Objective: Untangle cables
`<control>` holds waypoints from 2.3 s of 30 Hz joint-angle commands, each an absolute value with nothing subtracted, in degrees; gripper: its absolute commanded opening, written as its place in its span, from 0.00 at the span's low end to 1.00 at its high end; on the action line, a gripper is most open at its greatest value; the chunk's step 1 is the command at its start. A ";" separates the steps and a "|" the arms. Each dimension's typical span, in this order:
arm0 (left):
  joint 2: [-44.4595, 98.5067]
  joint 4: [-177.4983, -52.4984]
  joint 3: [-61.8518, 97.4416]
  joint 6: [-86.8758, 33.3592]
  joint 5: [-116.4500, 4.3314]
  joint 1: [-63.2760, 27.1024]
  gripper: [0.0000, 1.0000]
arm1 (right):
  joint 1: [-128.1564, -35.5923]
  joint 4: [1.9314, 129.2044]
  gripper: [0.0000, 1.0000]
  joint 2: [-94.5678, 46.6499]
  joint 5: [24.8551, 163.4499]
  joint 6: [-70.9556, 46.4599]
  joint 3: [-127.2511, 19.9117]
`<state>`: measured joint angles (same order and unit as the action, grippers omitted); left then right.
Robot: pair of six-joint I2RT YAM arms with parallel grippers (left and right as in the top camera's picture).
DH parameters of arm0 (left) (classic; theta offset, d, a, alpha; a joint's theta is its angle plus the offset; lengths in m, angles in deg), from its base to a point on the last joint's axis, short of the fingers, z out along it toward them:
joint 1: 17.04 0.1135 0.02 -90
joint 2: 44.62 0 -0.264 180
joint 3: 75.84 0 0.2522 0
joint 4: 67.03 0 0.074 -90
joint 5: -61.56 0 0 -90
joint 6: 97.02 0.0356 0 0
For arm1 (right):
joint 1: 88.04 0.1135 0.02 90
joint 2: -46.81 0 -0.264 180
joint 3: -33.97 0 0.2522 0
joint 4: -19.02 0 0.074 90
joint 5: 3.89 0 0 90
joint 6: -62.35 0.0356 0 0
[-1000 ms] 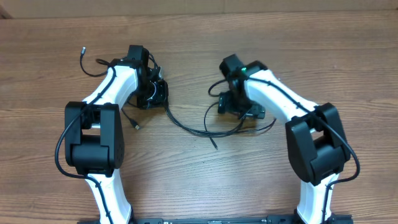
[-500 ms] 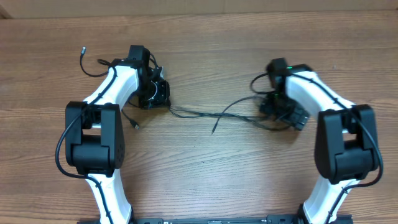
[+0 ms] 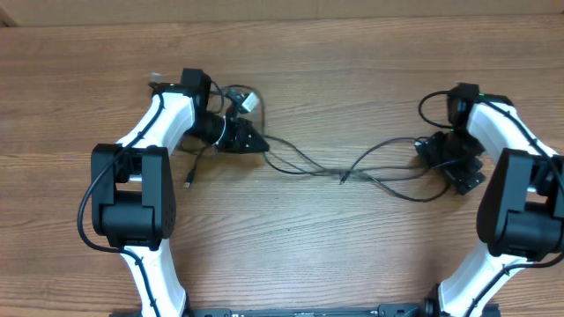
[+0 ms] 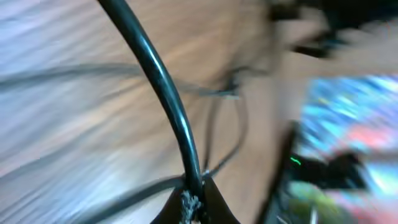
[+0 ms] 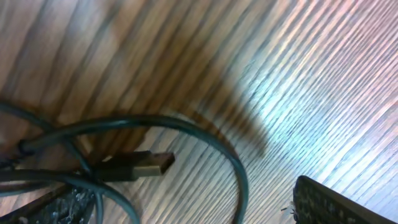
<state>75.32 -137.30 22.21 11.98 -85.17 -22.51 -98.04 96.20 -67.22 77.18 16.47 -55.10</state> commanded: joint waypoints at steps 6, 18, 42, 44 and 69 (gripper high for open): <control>76.13 -140.12 23.19 29.82 -101.41 -22.21 0.04 | -100.25 92.79 1.00 -72.25 84.13 11.88 -51.36; 76.13 -136.98 23.19 24.86 -92.69 -23.43 0.49 | -84.84 90.69 1.00 -72.25 96.55 5.08 -51.36; 68.37 -135.31 24.92 -25.06 -18.60 -31.04 0.84 | -66.21 83.61 1.00 -72.25 114.71 -0.45 -51.36; 68.37 -135.45 24.92 -25.72 -16.91 -30.40 0.84 | -64.09 83.61 1.00 -72.25 114.71 -0.45 -51.36; 68.41 -135.36 24.92 -29.52 -19.49 -26.45 0.99 | -73.86 82.10 1.00 -68.34 107.32 -1.73 -61.72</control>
<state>69.55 -135.42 23.94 -28.34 -19.21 -26.32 -72.97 83.28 -69.39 108.98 -3.75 -61.53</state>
